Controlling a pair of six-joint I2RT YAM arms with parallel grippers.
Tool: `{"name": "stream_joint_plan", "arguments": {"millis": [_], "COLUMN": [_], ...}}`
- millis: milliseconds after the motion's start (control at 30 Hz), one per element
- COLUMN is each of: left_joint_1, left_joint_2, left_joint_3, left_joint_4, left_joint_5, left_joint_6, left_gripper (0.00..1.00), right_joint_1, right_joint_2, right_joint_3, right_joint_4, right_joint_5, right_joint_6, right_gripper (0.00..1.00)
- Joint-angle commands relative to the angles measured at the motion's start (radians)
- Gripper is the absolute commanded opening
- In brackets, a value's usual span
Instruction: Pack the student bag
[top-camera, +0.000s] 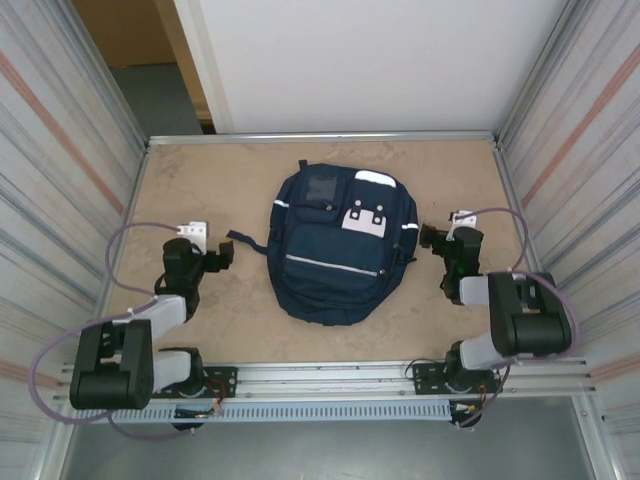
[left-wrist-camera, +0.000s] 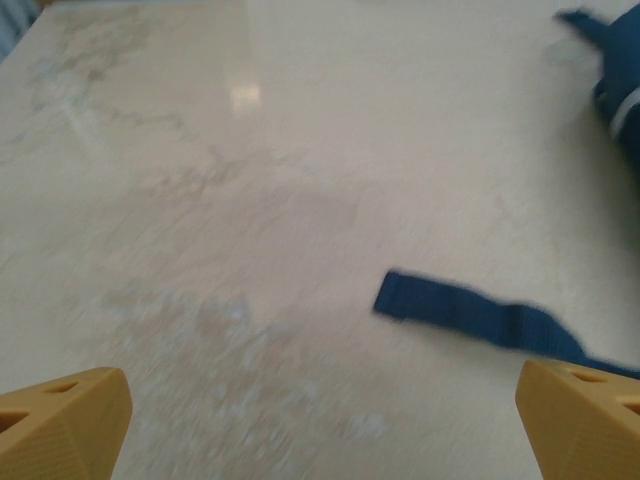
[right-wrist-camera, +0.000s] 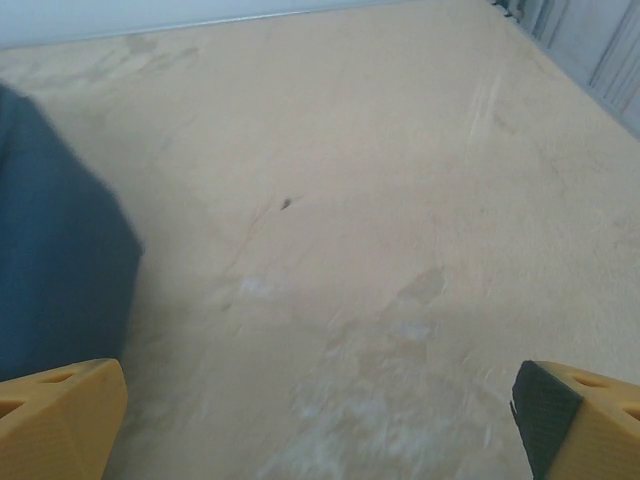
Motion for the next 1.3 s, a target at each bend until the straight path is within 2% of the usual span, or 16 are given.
{"name": "stream_joint_plan", "arguments": {"millis": [0,33,100,167,200,267,333,367,433,1267], "left_joint_1": [0.018,0.017,0.01,-0.001,-0.004,-0.006,-0.02,-0.021,-0.021,-0.017], "left_joint_2": [0.081,0.119,0.18,0.251,0.295,0.262,0.285,0.27,0.283,0.273], "left_joint_3": [0.013,0.026,0.067,0.12,0.144,0.14,0.138,0.143,0.137,0.144], "left_joint_4": [0.23,0.243,0.228,0.189,0.203,0.148,0.198,0.157,0.192,0.16], "left_joint_5": [0.072,0.079,0.08,0.04,0.028,0.002,-0.039,-0.036,-0.038,-0.031], "left_joint_6": [0.004,0.01,0.023,0.024,0.036,0.016,0.02,0.017,0.021,0.016], "left_gripper": [0.99,0.99,0.99,0.98,0.99,0.99,0.99,0.99,0.99,0.99], "right_joint_1": [-0.008,-0.002,0.0,-0.004,-0.006,-0.016,-0.017,-0.017,-0.017,-0.02], "right_joint_2": [0.016,0.058,0.018,0.029,0.023,0.024,0.027,0.024,0.025,0.029], "right_joint_3": [0.044,0.048,0.063,0.053,0.068,0.065,0.069,0.072,0.071,0.075], "right_joint_4": [-0.016,0.061,-0.045,0.009,-0.041,-0.03,-0.034,-0.046,-0.041,-0.042], "right_joint_5": [-0.014,0.011,0.01,-0.017,-0.033,-0.049,-0.072,-0.072,-0.072,-0.088], "right_joint_6": [-0.001,-0.01,0.005,-0.009,-0.007,-0.008,-0.014,-0.014,-0.014,-0.017], "right_gripper": [0.99,0.99,0.99,0.99,0.99,0.99,0.99,0.99,0.99,0.99]}}
